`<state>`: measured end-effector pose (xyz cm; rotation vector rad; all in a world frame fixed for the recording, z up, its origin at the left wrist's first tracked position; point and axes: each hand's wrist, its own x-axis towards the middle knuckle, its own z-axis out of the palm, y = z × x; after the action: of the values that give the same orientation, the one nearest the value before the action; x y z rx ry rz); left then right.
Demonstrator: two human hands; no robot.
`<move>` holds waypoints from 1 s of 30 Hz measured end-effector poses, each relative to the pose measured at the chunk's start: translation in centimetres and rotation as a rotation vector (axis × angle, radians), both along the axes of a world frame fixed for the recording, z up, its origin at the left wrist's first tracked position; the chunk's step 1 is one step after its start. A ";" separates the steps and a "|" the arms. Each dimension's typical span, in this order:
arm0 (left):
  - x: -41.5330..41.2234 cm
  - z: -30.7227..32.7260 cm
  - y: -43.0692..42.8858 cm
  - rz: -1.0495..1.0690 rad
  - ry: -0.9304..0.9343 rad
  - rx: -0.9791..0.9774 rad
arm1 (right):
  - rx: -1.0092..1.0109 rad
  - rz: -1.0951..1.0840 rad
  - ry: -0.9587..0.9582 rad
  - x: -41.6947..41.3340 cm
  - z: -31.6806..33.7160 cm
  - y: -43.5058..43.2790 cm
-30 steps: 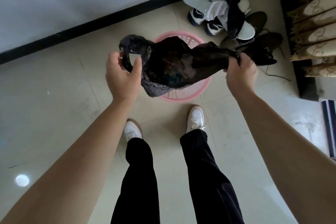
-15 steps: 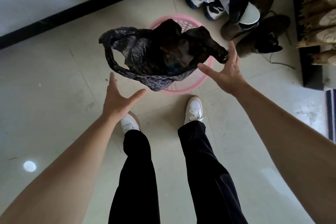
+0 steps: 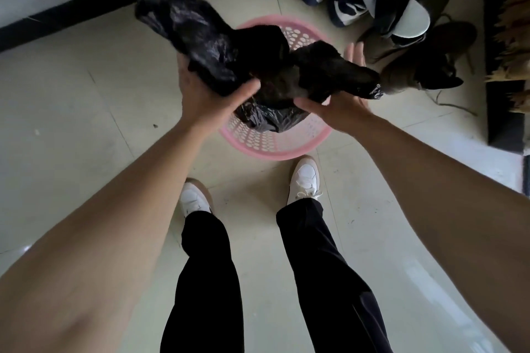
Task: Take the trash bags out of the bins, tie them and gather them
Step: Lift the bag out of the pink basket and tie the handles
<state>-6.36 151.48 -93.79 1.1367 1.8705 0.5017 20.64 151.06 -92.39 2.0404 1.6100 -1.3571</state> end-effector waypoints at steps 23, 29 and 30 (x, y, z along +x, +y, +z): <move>-3.4 21.3 -0.4 0.689 -0.362 -0.009 | 0.401 -0.417 0.253 -8.1 19.9 3.7; -9.9 28.1 -2.9 0.921 -0.252 0.126 | 0.446 -0.730 0.572 -17.0 26.6 2.7; -11.3 28.5 -3.7 0.923 -0.242 0.140 | 0.392 -0.812 0.618 -18.8 27.1 2.1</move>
<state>-17.69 147.79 -65.25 0.1983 2.0804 1.2277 1.81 153.17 -65.28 2.9026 1.3362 -2.2633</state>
